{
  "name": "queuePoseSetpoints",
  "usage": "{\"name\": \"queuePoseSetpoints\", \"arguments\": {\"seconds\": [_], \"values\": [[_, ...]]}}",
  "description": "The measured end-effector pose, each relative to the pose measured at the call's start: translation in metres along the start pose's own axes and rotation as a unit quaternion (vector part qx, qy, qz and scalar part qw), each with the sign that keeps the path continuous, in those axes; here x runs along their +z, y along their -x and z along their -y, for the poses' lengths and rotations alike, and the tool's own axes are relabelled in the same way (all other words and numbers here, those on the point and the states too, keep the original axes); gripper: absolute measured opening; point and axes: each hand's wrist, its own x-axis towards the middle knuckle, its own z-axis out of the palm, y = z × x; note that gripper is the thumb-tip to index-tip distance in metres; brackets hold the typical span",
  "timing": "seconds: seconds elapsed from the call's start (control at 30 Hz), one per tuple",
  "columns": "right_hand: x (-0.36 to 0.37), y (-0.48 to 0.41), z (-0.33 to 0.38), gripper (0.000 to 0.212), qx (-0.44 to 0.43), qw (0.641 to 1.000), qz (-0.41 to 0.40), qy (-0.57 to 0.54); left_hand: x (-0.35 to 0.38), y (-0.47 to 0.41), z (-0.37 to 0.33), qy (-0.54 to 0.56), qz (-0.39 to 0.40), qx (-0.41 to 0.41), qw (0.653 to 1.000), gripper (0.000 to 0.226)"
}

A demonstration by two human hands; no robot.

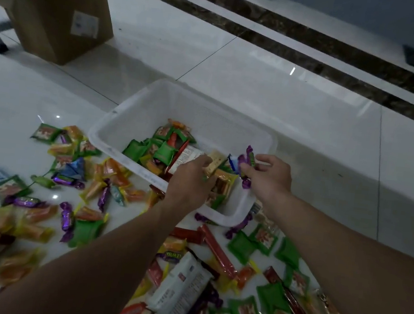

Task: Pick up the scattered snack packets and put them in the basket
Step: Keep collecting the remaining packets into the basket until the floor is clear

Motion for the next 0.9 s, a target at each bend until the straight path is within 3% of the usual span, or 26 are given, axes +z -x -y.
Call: {"name": "queuePoseSetpoints", "arguments": {"seconds": [0.23,0.43,0.6,0.9], "values": [[-0.032,0.026,-0.006,0.040,-0.071,0.994,0.033,0.071,-0.004,0.014,-0.021,0.023,-0.014,0.010,1.000,0.046],[-0.094,0.057,-0.030,0.055,-0.104,0.984,0.051,0.132,0.008,0.046,-0.066,0.043,-0.016,0.061,0.997,0.042],[-0.148,0.091,-0.069,0.060,-0.093,0.986,0.046,0.129,0.053,0.088,-0.106,0.028,0.039,0.132,0.990,0.050],[-0.244,0.109,-0.148,0.062,-0.009,0.994,-0.010,0.112,0.134,0.134,-0.124,-0.001,0.119,0.121,0.986,0.053]]}}
